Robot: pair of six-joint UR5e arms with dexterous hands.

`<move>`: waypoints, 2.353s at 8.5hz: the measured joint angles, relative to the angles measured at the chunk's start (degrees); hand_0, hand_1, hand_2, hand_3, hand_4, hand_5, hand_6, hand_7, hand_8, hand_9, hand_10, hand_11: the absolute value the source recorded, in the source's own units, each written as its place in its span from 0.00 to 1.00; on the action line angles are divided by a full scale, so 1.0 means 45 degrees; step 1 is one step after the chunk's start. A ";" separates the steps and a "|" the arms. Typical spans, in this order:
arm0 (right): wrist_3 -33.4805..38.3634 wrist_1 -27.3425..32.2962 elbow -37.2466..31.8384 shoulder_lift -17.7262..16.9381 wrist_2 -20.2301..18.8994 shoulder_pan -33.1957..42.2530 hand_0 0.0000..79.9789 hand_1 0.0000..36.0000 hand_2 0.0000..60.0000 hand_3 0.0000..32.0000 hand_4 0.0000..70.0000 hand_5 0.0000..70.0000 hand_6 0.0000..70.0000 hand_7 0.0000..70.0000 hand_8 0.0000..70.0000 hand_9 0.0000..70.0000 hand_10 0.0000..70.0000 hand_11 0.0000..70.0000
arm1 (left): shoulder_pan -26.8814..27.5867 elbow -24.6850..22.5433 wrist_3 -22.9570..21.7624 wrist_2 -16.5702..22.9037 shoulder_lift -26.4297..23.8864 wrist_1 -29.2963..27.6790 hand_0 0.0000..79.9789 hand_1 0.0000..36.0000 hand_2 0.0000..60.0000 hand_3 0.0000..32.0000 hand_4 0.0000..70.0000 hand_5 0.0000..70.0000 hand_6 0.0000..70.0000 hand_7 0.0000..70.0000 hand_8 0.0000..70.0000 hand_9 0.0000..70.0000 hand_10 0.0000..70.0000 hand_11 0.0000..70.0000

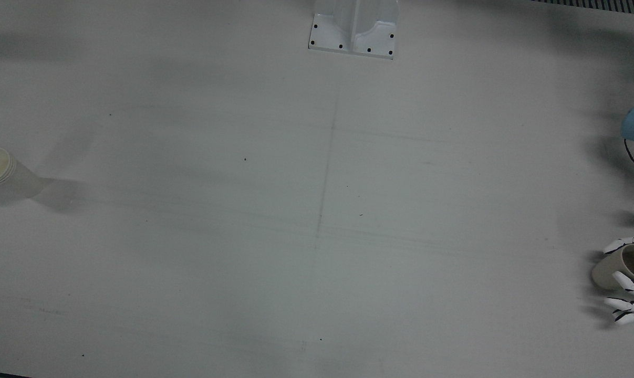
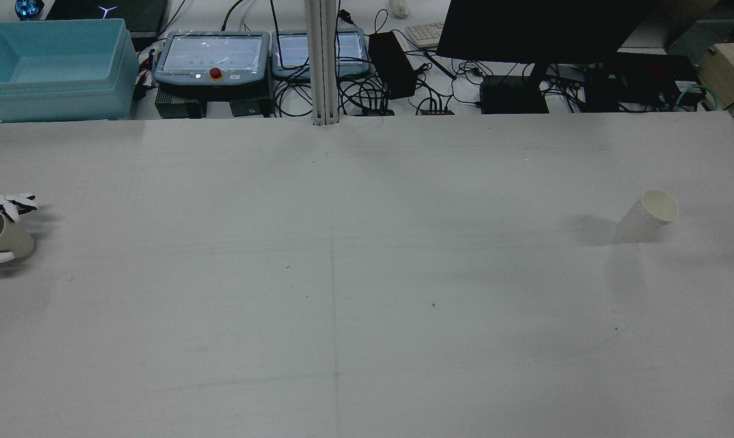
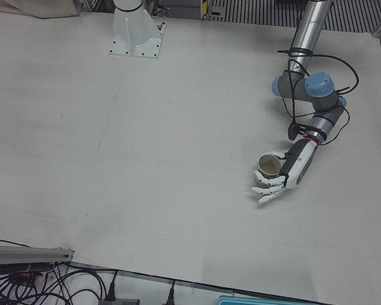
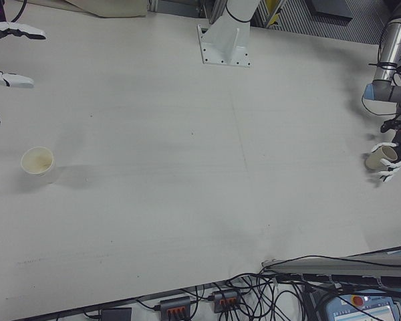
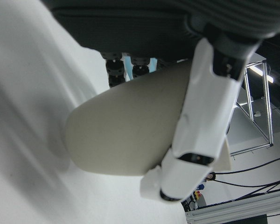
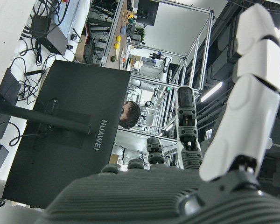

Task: Pour water
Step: 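Close the left hand around the white paper cup near it, then move the right hand to the other white paper cup and grasp it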

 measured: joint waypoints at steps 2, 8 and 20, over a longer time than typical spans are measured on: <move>-0.0013 0.0567 -0.1252 0.0033 0.0018 -0.0048 0.63 0.49 0.34 0.00 0.42 0.28 0.11 0.22 0.01 0.02 0.00 0.02 | 0.0005 -0.0611 -0.0786 -0.0006 0.0060 0.0655 1.00 1.00 1.00 0.00 1.00 1.00 0.43 0.39 0.21 0.20 0.16 0.28; -0.1490 0.7591 -1.1663 0.2273 0.0093 -0.0655 0.63 0.52 0.34 0.00 0.39 0.26 0.10 0.20 0.01 0.02 0.00 0.02 | 0.0323 -0.2597 -0.2277 -0.0045 0.0105 0.2345 1.00 1.00 1.00 0.00 1.00 1.00 0.41 0.39 0.21 0.20 0.16 0.27; -0.4299 0.5161 -1.0604 0.4385 0.0392 -0.3563 1.00 1.00 0.92 0.00 0.60 0.86 0.59 0.91 0.42 0.61 0.41 0.65 | 0.0478 -0.3917 -0.2586 -0.0466 0.0388 0.3325 1.00 1.00 1.00 0.00 1.00 1.00 0.39 0.37 0.20 0.19 0.16 0.27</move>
